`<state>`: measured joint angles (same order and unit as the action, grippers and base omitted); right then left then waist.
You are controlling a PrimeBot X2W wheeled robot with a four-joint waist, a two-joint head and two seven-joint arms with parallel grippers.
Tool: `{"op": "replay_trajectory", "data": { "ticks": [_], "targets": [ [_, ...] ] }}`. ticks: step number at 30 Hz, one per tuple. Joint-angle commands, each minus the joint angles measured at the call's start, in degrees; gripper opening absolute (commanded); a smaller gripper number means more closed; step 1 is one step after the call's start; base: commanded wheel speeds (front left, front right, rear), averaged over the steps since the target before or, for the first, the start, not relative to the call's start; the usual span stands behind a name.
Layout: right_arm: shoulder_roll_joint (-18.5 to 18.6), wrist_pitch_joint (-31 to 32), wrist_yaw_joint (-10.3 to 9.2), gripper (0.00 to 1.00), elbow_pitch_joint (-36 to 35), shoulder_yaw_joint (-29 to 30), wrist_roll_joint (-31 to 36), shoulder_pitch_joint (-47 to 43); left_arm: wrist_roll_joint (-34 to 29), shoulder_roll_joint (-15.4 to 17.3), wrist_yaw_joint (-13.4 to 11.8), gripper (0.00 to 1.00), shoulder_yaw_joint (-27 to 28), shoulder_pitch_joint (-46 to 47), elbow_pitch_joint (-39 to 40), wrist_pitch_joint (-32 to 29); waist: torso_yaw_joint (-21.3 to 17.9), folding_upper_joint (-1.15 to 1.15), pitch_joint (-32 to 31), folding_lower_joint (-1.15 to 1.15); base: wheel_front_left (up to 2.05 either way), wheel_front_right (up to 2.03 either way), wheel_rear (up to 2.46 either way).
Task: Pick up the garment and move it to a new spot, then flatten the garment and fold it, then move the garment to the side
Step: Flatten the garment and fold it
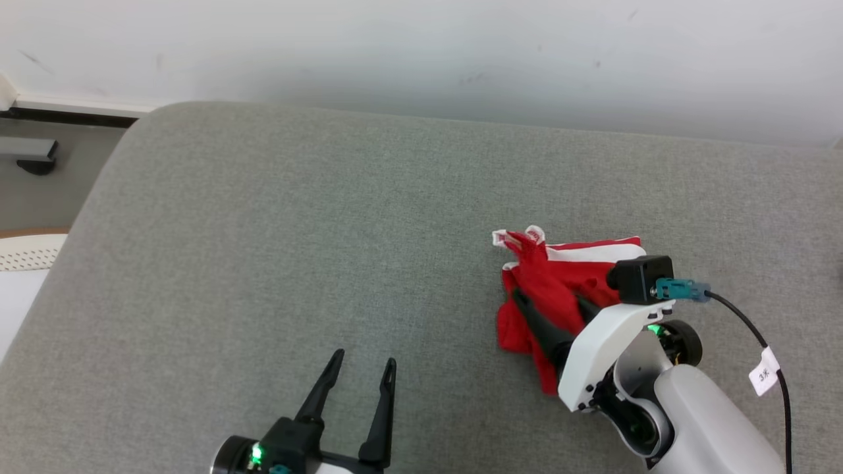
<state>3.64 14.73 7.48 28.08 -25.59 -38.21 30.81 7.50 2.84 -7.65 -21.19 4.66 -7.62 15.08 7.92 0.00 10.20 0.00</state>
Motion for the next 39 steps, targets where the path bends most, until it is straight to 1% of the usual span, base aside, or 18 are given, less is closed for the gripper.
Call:
{"op": "replay_trajectory", "data": {
  "ticks": [1,8,12,15,17,21,26,32,37,38,39],
  "targets": [
    [-0.2,-0.1,0.0,1.0,-0.9,0.3,-0.7,-1.4,0.2,0.2,-0.4,1.0,0.2,-0.4,-0.2,0.1,-0.2,0.0,-0.3,0.0,0.0,0.0,0.0],
    [-0.7,0.4,0.0,1.0,-8.5,-1.8,-6.0,-6.2,0.4,0.2,-0.2,1.0,0.9,-1.8,-0.9,0.1,-1.5,0.0,-3.0,0.0,0.0,0.0,0.0],
    [-0.2,-0.8,0.0,1.0,-14.3,-1.6,-6.8,-10.2,0.5,0.2,-0.2,1.0,1.6,-3.0,-1.3,0.1,-2.7,0.0,-5.4,0.0,0.0,0.0,0.0],
    [2.2,-2.3,0.0,1.0,-18.8,-0.6,-6.1,-13.7,0.5,0.2,-0.1,1.0,2.1,-4.3,-1.5,0.1,-3.6,0.0,-7.4,0.0,0.0,0.0,0.0],
    [4.4,-4.2,0.0,1.0,-21.6,0.1,-4.5,-15.9,0.5,0.3,-0.1,1.0,2.6,-5.3,-1.5,0.1,-4.3,0.0,-8.7,0.0,0.0,0.0,0.0],
    [8.7,-8.4,0.0,1.0,-25.2,2.7,-0.5,-20.8,0.6,0.7,-0.2,1.0,3.7,-7.3,-1.1,0.1,-5.8,0.0,-10.7,0.0,0.0,0.0,0.0],
    [13.2,-14.4,0.0,1.0,-25.7,7.4,4.1,-25.8,0.2,1.2,-0.3,1.0,5.4,-9.4,-0.2,0.1,-7.2,0.0,-12.0,0.0,0.0,0.0,0.0],
    [15.4,-20.1,0.0,1.0,-22.8,13.4,7.2,-30.1,0.0,1.2,-0.1,1.0,6.9,-11.3,0.5,0.1,-7.6,0.0,-12.9,0.0,0.0,0.0,0.0],
    [16.1,-22.8,0.01,1.0,-19.4,16.4,8.8,-29.2,-0.5,1.0,0.5,1.0,7.2,-11.3,1.0,0.1,-7.0,0.0,-12.3,0.0,0.0,0.0,0.0],
    [15.9,-22.7,0.0,0.94,-18.6,16.5,8.4,-28.3,-0.5,1.0,0.5,1.0,7.2,-11.0,1.1,0.1,-6.9,0.0,-11.9,0.0,0.0,0.0,0.0],
    [15.9,-22.2,0.01,0.34,-17.9,16.2,7.8,-27.3,-0.6,0.9,0.5,1.0,7.2,-10.6,1.1,0.1,-6.6,0.0,-11.5,0.0,0.0,0.0,0.0]
  ]
}}
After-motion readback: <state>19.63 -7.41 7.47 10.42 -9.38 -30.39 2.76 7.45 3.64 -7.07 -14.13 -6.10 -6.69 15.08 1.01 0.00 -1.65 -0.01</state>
